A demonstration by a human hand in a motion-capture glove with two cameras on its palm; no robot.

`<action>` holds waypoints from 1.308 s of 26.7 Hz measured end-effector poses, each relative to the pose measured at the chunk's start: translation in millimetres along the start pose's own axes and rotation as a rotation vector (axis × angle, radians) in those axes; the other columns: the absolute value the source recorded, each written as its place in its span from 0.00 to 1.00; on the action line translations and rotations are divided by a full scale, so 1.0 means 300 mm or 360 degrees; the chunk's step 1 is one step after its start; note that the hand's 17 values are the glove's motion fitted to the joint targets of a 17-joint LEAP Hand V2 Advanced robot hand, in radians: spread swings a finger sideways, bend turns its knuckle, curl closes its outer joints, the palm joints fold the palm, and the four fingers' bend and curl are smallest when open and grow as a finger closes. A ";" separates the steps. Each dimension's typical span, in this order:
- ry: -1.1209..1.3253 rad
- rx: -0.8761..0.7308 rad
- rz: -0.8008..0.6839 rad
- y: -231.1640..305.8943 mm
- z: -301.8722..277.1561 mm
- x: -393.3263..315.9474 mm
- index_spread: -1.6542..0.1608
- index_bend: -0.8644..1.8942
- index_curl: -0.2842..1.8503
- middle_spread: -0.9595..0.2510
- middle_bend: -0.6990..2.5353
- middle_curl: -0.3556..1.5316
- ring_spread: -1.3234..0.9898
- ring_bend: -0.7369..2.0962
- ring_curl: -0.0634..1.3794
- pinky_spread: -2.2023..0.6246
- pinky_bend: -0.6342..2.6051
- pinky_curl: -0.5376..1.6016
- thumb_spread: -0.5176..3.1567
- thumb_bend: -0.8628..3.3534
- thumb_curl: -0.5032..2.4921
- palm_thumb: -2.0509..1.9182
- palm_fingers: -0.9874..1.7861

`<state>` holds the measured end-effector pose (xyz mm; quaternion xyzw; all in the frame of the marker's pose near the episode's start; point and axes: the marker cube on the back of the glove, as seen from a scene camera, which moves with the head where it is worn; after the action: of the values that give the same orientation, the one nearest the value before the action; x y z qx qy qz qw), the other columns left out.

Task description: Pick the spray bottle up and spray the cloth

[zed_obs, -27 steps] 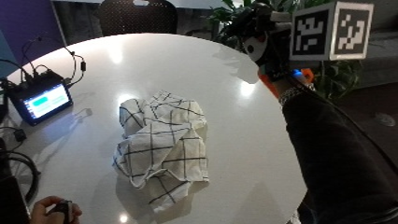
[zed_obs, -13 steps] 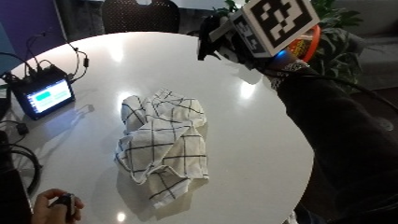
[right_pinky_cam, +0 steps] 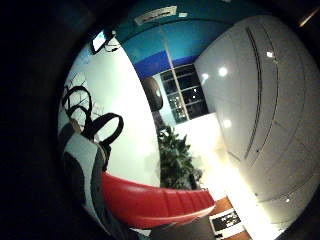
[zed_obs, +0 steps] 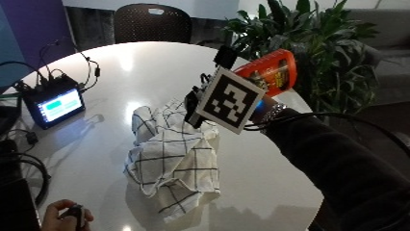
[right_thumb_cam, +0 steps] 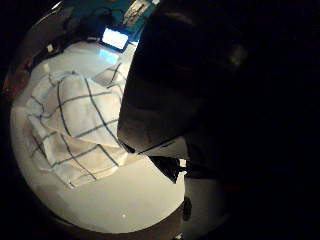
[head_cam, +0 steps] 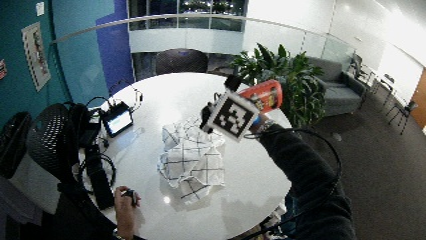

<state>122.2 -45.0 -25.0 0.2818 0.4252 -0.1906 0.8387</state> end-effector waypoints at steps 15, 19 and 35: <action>-0.0026 0.0035 0.0257 -0.059 -0.023 0.072 0.76 0.40 0.39 0.63 0.41 0.48 0.48 0.54 0.38 0.67 0.38 0.46 0.32 0.20 0.40 0.74 0.86; -0.0139 0.0153 0.0472 -0.132 -0.089 0.113 0.76 0.40 0.40 0.63 0.41 0.48 0.48 0.54 0.38 0.67 0.38 0.46 0.32 0.20 0.40 0.74 0.86; -0.1626 0.0761 0.1616 -0.231 -0.302 0.058 0.75 0.39 0.40 0.63 0.41 0.47 0.49 0.54 0.38 0.67 0.38 0.46 0.33 0.20 0.41 0.74 0.86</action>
<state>38.5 -42.0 -104.4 0.4937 -0.2510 0.0250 0.8323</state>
